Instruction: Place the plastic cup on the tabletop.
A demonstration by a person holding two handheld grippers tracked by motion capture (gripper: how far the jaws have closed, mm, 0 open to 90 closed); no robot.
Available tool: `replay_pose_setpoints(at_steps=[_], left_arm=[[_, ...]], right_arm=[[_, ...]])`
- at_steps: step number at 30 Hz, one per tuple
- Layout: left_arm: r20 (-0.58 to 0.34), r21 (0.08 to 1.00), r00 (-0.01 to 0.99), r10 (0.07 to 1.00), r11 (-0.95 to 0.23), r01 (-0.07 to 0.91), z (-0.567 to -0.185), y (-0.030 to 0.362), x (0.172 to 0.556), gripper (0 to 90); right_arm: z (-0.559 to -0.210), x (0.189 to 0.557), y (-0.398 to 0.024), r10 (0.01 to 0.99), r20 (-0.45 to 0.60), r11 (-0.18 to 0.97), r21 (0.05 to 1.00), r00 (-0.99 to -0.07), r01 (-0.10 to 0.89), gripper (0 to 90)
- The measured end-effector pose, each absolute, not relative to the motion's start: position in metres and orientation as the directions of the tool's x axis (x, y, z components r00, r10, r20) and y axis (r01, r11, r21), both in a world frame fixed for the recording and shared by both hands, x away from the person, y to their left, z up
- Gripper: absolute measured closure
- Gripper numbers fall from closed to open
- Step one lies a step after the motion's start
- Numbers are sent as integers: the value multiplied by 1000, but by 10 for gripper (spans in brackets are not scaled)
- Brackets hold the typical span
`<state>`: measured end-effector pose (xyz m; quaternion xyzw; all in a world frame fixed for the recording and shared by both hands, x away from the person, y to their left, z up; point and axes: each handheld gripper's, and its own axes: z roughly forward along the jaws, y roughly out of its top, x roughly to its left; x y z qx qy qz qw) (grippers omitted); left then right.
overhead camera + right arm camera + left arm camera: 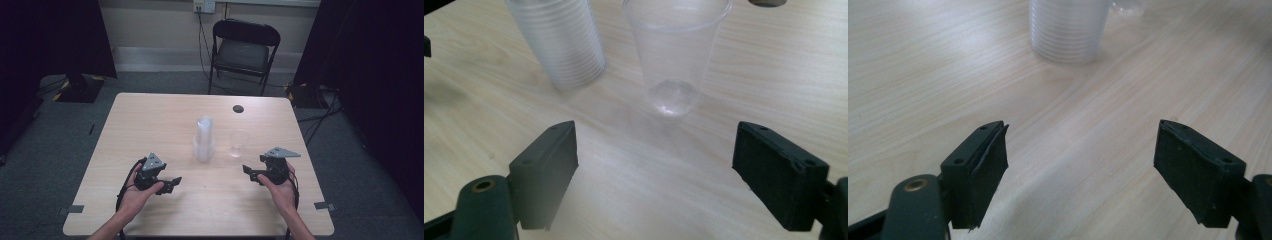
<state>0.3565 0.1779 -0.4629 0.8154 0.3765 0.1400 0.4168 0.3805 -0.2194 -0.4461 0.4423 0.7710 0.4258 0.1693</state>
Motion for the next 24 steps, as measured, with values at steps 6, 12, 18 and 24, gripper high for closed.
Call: replay_pose_setpoints(at_steps=[6,12,18,24], left_arm=[[-110,791,666,738,-340,508,-462,180,351,217],[-108,797,667,737,-337,501,-466,185,347,217],[-108,802,678,727,-339,492,-467,187,344,217],[-90,807,674,733,-343,481,-467,192,345,217]], right_arm=[[-450,366,-213,803,114,279,795,-584,539,177],[-450,352,-210,790,133,269,802,-598,533,177],[-457,339,-210,787,146,267,796,-599,544,176],[-467,335,-208,800,121,292,778,-588,557,151]])
